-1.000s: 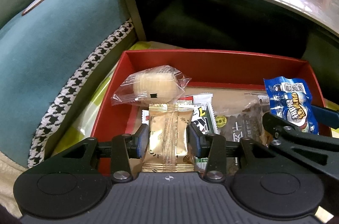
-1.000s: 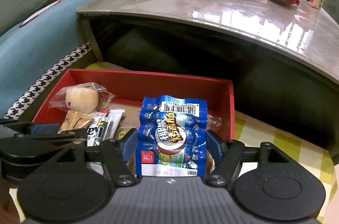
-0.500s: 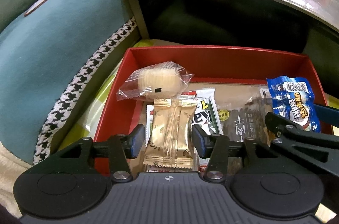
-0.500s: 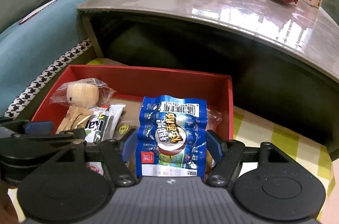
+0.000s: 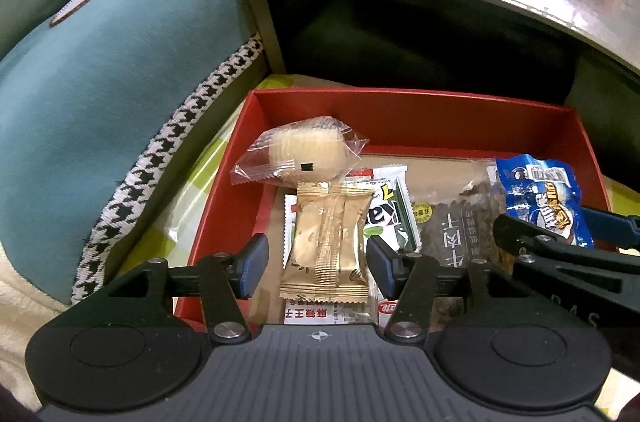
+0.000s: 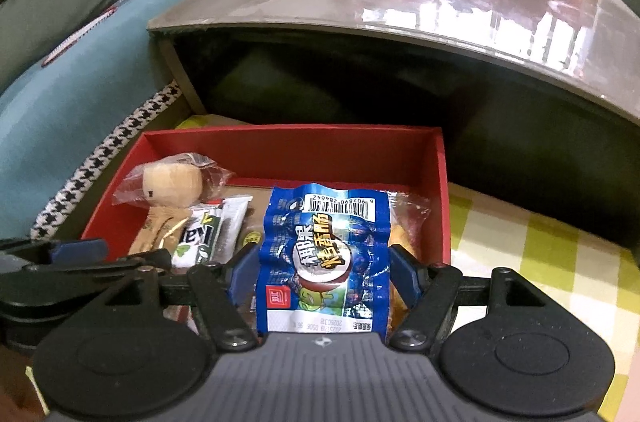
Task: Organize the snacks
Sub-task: 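Open the left gripper while the right lowers and releases the blue sausage packet in the box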
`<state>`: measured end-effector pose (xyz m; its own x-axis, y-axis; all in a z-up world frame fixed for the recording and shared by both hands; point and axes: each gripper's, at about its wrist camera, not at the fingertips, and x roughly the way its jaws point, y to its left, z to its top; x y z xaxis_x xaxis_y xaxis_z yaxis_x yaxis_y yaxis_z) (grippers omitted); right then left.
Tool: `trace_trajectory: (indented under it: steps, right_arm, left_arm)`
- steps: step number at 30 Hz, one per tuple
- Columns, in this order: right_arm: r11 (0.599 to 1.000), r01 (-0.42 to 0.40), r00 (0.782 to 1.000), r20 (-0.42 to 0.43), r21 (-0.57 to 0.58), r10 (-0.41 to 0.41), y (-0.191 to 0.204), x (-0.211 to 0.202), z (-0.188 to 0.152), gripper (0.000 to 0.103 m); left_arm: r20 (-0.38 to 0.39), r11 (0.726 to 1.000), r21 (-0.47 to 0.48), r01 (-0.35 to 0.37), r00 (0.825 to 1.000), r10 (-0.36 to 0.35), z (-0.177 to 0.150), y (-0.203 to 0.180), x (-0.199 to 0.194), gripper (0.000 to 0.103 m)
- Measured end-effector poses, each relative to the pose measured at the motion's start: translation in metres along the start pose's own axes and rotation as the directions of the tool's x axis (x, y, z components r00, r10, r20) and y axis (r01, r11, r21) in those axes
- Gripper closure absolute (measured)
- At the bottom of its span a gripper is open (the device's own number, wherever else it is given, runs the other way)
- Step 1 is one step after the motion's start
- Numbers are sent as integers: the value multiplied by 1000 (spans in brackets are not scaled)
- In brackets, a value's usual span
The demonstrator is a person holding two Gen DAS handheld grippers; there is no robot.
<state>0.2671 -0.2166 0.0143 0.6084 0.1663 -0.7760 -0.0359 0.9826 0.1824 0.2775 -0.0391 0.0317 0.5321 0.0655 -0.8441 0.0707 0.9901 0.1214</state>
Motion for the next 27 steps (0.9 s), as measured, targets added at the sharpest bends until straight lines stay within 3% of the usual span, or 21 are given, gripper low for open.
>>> trace_trajectory:
  steps: [14, 25, 27]
  right_arm:
    - [995, -70, 997, 27, 68, 68, 1, -17, 5, 28]
    - [998, -18, 998, 64, 64, 14, -3, -36, 0, 28]
    - [998, -15, 998, 61, 66, 11, -4, -40, -3, 23]
  left_arm:
    - [17, 1000, -10, -3, 1000, 3, 1, 9, -10, 32]
    - [41, 1000, -2, 5, 999, -5, -5, 6, -23, 26]
    - [48, 1000, 0, -2, 999, 2, -8, 6, -26, 24]
